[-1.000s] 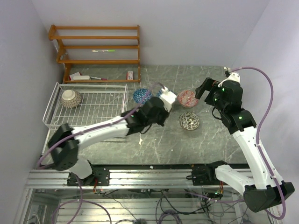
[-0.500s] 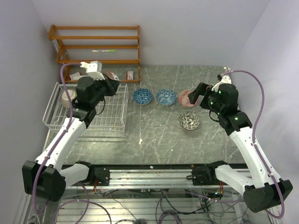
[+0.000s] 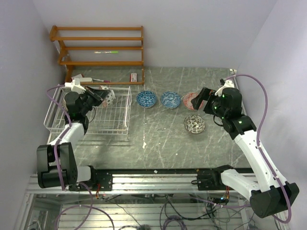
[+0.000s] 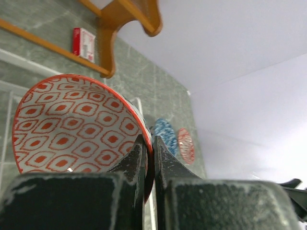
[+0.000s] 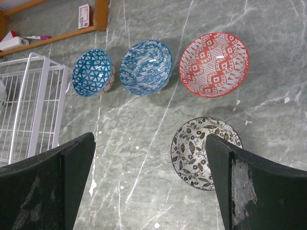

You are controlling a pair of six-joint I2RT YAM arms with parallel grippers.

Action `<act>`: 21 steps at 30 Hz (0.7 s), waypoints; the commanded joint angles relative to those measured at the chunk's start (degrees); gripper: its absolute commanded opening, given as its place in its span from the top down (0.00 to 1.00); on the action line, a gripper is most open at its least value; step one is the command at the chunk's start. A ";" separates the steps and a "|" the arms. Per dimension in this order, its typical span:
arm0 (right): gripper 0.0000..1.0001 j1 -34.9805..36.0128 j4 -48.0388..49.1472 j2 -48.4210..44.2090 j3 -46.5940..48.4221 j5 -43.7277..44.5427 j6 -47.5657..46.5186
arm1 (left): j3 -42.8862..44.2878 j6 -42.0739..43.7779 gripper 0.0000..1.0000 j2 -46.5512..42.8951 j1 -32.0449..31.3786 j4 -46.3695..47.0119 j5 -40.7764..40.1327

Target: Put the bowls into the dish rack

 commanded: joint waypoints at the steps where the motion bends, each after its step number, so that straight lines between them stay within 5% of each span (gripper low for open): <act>1: 0.01 -0.42 1.91 0.18 -1.05 -0.31 -0.61 | 0.63 -6.17 0.93 2.25 1.60 16.26 4.81; 11: 0.01 -0.44 2.42 1.61 -1.03 -0.08 -0.94 | -2.21 -15.14 0.93 15.46 4.92 29.74 6.73; 21: 0.01 -0.46 2.89 2.45 -1.27 0.02 -1.44 | -1.14 -12.22 0.93 19.26 6.32 21.71 5.80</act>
